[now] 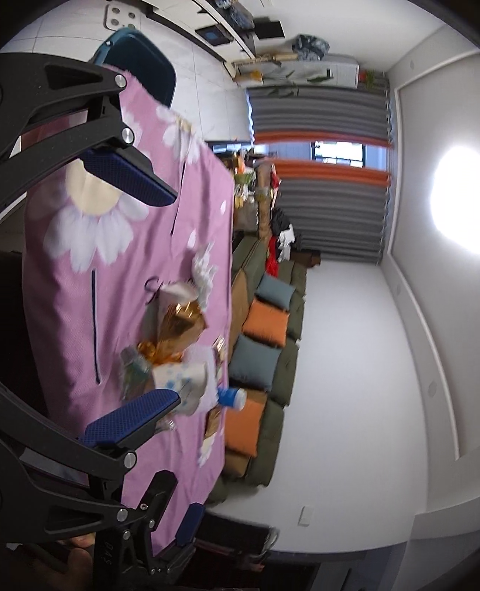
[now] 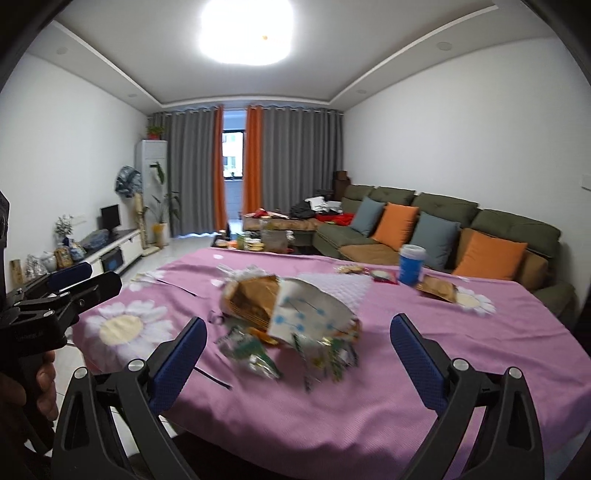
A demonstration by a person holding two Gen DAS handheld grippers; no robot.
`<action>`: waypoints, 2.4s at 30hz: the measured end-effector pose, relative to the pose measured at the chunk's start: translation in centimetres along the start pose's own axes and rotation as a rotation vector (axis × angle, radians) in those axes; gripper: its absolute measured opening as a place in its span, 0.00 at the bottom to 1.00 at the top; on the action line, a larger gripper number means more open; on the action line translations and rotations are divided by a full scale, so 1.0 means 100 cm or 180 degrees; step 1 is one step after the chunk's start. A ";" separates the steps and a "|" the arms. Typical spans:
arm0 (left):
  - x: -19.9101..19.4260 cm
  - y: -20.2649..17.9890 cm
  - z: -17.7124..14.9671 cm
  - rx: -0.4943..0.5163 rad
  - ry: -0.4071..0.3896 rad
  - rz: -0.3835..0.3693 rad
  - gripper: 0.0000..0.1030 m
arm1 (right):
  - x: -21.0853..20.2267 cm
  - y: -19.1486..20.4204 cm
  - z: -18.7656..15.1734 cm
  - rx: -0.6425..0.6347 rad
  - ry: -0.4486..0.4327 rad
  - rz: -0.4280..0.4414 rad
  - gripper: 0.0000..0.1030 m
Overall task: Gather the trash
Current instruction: 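Move the right gripper back over the trash pile on the table, then grasp green snack wrappers with the right gripper while the left gripper grasps another wrapper, then carry both wrappers over the teal bin and open both grippers to drop them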
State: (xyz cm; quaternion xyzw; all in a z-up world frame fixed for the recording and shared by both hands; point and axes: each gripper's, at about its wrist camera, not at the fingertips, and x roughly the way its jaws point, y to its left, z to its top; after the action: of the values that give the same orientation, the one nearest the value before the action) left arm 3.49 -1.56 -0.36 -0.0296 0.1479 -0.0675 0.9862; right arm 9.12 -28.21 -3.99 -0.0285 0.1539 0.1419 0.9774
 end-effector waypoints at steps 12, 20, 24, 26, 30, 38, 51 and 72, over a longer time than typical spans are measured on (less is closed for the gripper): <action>0.056 -0.014 -0.018 0.0092 0.0336 -0.0229 0.95 | 0.032 -0.016 -0.018 0.0050 0.0341 -0.0092 0.93; 0.102 -0.023 -0.027 0.0140 0.0570 -0.0346 0.95 | 0.064 -0.026 -0.024 0.0066 0.0577 -0.0082 0.86; 0.126 -0.030 -0.033 0.0171 0.0708 -0.0419 0.94 | 0.079 -0.030 -0.027 0.0075 0.0697 -0.0038 0.82; 0.135 -0.032 -0.036 0.0157 0.0789 -0.0454 0.85 | 0.086 -0.030 -0.028 0.0067 0.0750 -0.0003 0.77; 0.153 -0.035 -0.042 0.0144 0.0941 -0.0549 0.74 | 0.093 -0.030 -0.030 0.0048 0.0820 0.0055 0.72; 0.175 -0.045 -0.051 0.0138 0.1148 -0.0824 0.51 | 0.105 -0.024 -0.031 -0.0053 0.0936 0.0157 0.50; 0.179 -0.048 -0.058 0.0110 0.1166 -0.0995 0.32 | 0.101 -0.017 -0.031 -0.0064 0.0994 0.0195 0.21; 0.081 0.052 -0.009 -0.0279 0.0342 -0.0201 0.32 | 0.074 0.023 0.025 -0.0347 0.0469 0.0394 0.18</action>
State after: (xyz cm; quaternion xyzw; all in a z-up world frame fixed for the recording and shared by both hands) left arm 11.53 2.43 -3.98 -0.0737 0.2025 -0.0935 0.9720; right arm 15.93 -23.81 -3.93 -0.0824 0.2188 0.2076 0.9499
